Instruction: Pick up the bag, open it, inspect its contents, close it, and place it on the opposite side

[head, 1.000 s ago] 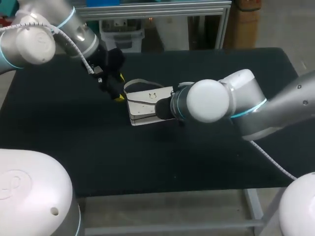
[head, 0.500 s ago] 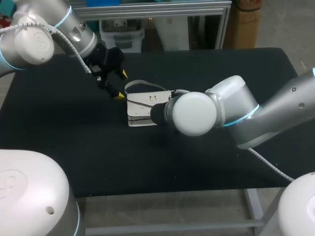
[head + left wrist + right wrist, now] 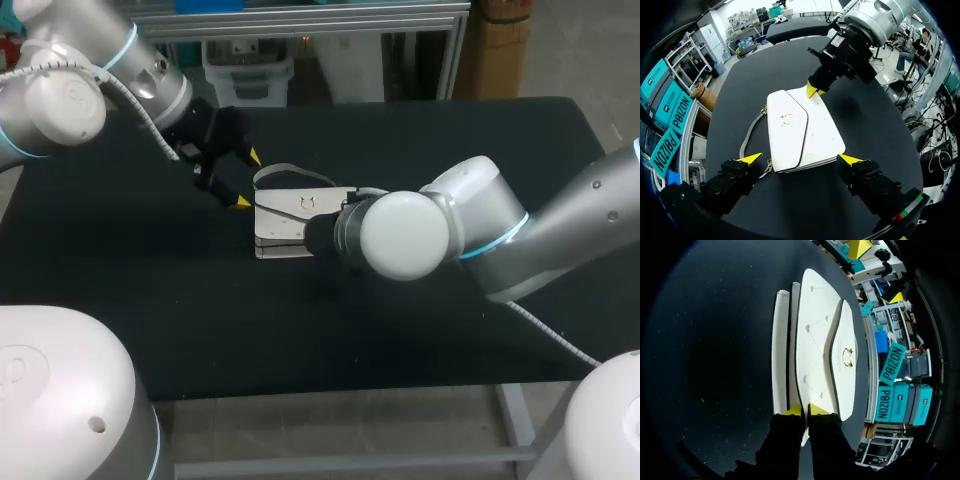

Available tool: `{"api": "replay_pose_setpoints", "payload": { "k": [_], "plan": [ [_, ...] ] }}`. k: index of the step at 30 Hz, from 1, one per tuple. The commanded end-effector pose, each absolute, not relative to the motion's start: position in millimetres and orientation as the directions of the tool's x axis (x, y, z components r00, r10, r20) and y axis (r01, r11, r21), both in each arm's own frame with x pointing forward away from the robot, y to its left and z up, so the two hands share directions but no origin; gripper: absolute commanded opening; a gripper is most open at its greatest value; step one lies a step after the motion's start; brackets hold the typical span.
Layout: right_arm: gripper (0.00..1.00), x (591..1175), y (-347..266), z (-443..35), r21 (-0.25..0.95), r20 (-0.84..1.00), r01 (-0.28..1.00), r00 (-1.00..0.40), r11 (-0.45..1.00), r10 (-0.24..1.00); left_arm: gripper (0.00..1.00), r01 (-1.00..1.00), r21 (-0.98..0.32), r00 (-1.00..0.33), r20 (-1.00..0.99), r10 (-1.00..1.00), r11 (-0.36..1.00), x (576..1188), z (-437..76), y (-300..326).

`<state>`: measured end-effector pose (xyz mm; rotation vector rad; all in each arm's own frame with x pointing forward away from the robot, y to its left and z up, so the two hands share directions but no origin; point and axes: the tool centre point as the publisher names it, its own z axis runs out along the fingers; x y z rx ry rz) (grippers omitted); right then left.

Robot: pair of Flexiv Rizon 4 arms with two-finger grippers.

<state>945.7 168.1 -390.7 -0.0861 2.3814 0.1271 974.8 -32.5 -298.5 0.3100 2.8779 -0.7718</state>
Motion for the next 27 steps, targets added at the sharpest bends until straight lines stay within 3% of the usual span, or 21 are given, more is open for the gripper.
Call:
{"api": "replay_pose_setpoints", "payload": {
  "k": [1,15,24,26,27],
  "plan": [
    [0.00,946,164,-399,0.088,-0.690,-0.098,-0.724,0.991,-0.010,1.00,0.243,-0.485,-0.965,-0.210,0.158,0.840,973,-301,-35],
    [0.00,946,164,-399,0.096,-0.687,-0.095,-0.726,0.991,-0.003,1.00,0.241,-0.485,-0.965,-0.209,0.156,0.841,973,-301,-36],
    [0.00,946,164,-399,0.096,-0.687,-0.095,-0.726,0.991,-0.003,1.00,0.475,-0.438,-0.857,-0.427,0.288,0.763,971,-323,-60],
    [0.00,946,164,-399,0.096,-0.687,-0.095,-0.726,0.991,-0.003,0.81,0.493,-0.443,-0.845,-0.450,0.290,0.748,969,-324,-59],
    [0.00,946,164,-399,0.096,-0.687,-0.095,-0.726,0.991,-0.003,0.77,0.510,-0.443,-0.836,-0.458,0.303,0.737,969,-324,-58]
  ]
}}
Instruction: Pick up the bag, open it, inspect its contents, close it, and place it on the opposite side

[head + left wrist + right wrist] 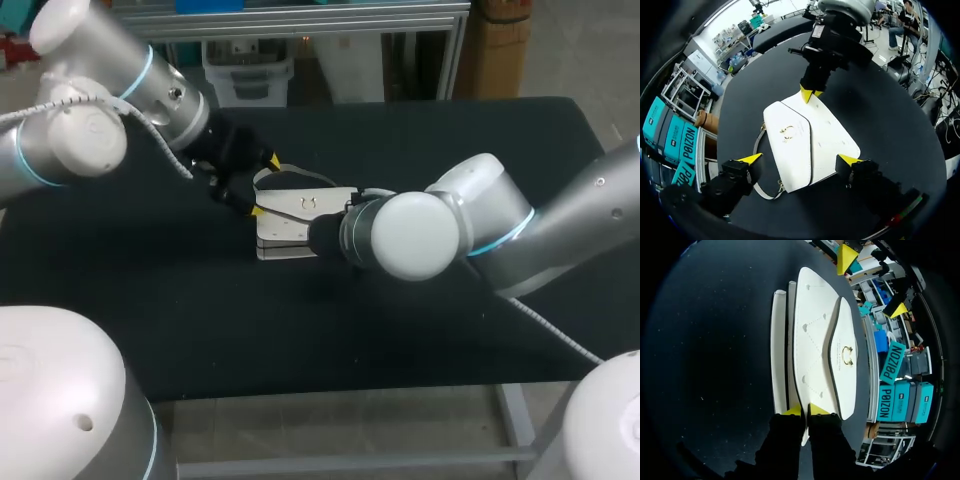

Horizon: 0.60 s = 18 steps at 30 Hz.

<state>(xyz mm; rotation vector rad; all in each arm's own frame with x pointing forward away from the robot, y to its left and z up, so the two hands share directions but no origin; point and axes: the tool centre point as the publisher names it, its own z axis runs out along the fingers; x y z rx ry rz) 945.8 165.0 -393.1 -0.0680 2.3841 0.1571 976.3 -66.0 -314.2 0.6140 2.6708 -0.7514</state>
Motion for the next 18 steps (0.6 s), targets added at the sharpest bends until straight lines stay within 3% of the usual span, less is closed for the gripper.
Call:
{"api": "replay_pose_setpoints", "payload": {
  "k": [1,3,9,14,18],
  "plan": [
    [0.00,946,164,-399,0.096,-0.687,-0.095,-0.726,0.991,-0.003,0.70,0.518,-0.437,-0.827,-0.476,0.300,0.735,967,-325,-58],
    [0.00,946,164,-399,0.096,-0.687,-0.095,-0.726,0.991,-0.003,0.65,0.543,-0.433,-0.811,-0.492,0.315,0.719,967,-328,-58],
    [0.00,946,164,-399,0.096,-0.687,-0.095,-0.726,0.991,-0.003,0.74,0.597,-0.393,-0.766,-0.539,0.351,0.699,965,-336,-64],
    [0.00,946,164,-399,0.096,-0.687,-0.095,-0.726,0.991,-0.003,0.74,0.652,-0.329,-0.705,-0.593,0.389,0.683,960,-337,-76],
    [0.00,946,164,-399,0.096,-0.687,-0.095,-0.726,0.991,-0.003,0.69,0.663,-0.294,-0.680,-0.622,0.389,0.689,958,-338,-83]
  ]
}}
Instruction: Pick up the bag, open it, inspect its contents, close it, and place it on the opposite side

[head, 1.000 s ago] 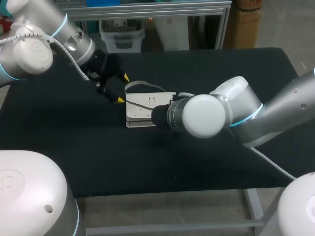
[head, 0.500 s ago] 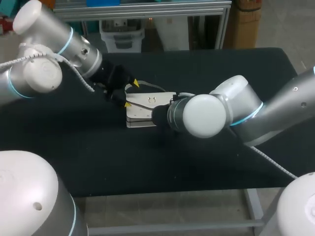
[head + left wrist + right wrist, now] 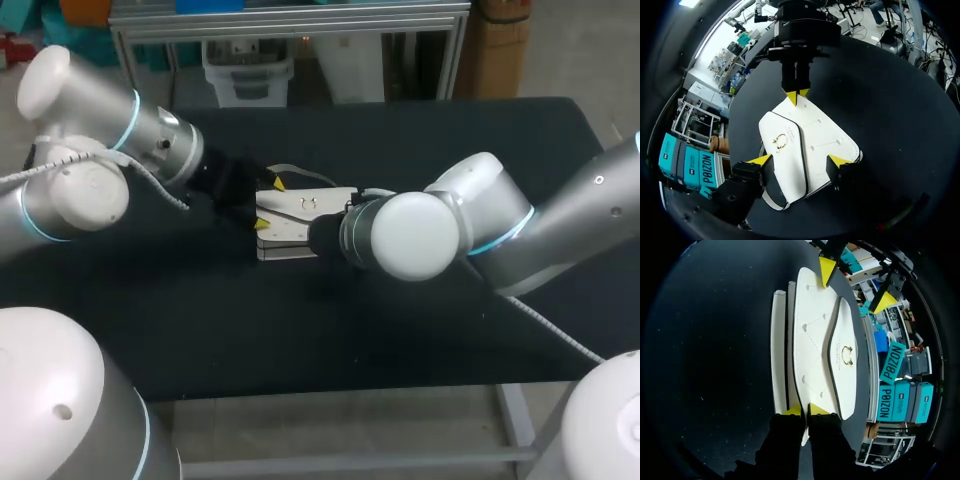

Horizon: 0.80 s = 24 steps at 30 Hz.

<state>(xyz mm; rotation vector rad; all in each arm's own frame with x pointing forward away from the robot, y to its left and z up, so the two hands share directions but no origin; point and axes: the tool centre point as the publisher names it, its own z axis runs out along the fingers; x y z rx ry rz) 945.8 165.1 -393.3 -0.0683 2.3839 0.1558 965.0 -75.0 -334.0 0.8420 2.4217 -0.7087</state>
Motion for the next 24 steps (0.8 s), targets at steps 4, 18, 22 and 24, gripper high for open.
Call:
{"api": "replay_pose_setpoints", "payload": {
  "k": [4,18,22,24],
  "plan": [
    [0.00,946,164,-399,0.096,-0.687,-0.095,-0.726,0.991,-0.003,0.60,0.666,-0.258,-0.658,-0.645,0.388,0.700,958,-341,-88],
    [0.00,946,164,-399,0.096,-0.687,-0.095,-0.726,0.991,-0.003,0.49,0.662,-0.175,-0.609,-0.692,0.387,0.728,963,-355,-103],
    [0.00,946,164,-399,0.096,-0.687,-0.095,-0.726,0.991,-0.003,0.48,0.661,-0.153,-0.598,-0.699,0.392,0.735,967,-357,-107],
    [0.00,946,164,-399,0.096,-0.687,-0.095,-0.726,0.991,-0.003,0.48,0.659,-0.147,-0.593,-0.704,0.390,0.737,969,-358,-108]
  ]
}}
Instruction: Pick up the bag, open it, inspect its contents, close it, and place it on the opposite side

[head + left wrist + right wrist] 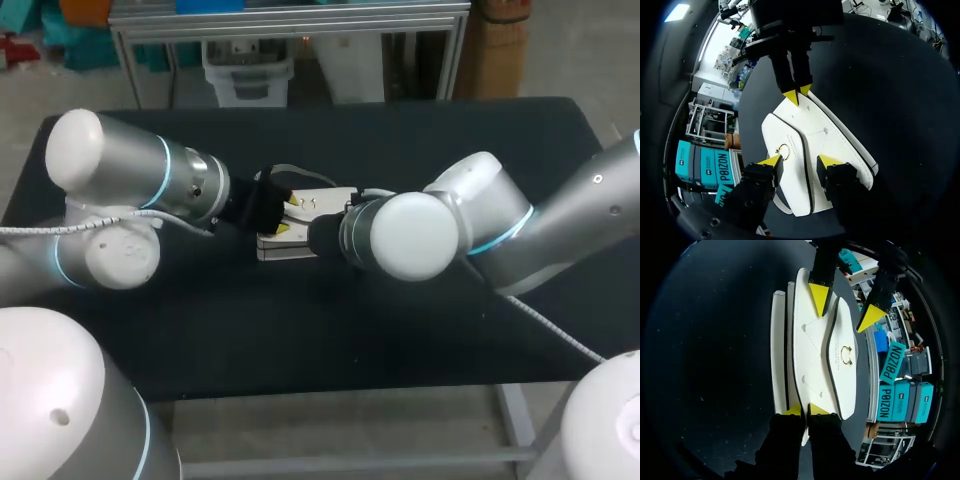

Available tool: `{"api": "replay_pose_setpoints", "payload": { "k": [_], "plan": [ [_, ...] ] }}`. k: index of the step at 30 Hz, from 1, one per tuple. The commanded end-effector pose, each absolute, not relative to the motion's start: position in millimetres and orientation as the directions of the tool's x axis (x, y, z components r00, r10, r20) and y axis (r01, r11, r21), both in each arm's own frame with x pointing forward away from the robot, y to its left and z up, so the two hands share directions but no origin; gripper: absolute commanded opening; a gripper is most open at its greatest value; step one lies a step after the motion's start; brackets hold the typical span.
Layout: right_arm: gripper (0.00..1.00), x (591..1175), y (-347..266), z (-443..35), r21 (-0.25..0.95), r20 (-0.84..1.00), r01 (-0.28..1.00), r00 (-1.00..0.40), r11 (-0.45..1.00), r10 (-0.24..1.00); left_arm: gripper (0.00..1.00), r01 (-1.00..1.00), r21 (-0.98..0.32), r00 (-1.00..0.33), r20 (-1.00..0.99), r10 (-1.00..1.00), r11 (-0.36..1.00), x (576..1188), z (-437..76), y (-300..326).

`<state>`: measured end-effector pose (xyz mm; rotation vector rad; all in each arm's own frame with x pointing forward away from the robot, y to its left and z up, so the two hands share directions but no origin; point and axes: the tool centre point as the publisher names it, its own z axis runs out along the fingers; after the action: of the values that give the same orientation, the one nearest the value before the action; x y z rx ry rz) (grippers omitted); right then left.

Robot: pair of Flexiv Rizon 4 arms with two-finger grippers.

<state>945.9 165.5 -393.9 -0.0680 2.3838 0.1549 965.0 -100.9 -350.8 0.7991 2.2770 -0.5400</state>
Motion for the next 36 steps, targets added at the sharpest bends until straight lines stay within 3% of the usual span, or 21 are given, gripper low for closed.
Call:
{"api": "replay_pose_setpoints", "payload": {
  "k": [1,9,15,16,36],
  "plan": [
    [0.00,946,164,-399,0.096,-0.687,-0.095,-0.726,0.991,-0.003,0.48,0.659,-0.145,-0.592,-0.705,0.390,0.738,971,-359,-108],
    [0.00,946,164,-399,0.096,-0.687,-0.095,-0.726,0.991,-0.003,0.42,0.604,-0.138,-0.600,-0.727,0.333,0.785,985,-362,-108],
    [0.00,946,164,-399,0.096,-0.687,-0.095,-0.726,0.991,-0.003,0.13,0.584,-0.156,-0.606,-0.737,0.300,0.796,994,-356,-103],
    [0.00,946,164,-399,0.096,-0.687,-0.095,-0.726,0.991,-0.003,0.00,0.581,-0.168,-0.612,-0.735,0.291,0.796,996,-355,-102],
    [0.00,946,164,-399,0.096,-0.687,-0.095,-0.726,0.991,-0.003,0.00,0.498,-0.441,-0.789,-0.588,0.179,0.746,1027,-301,-81]
  ]
}}
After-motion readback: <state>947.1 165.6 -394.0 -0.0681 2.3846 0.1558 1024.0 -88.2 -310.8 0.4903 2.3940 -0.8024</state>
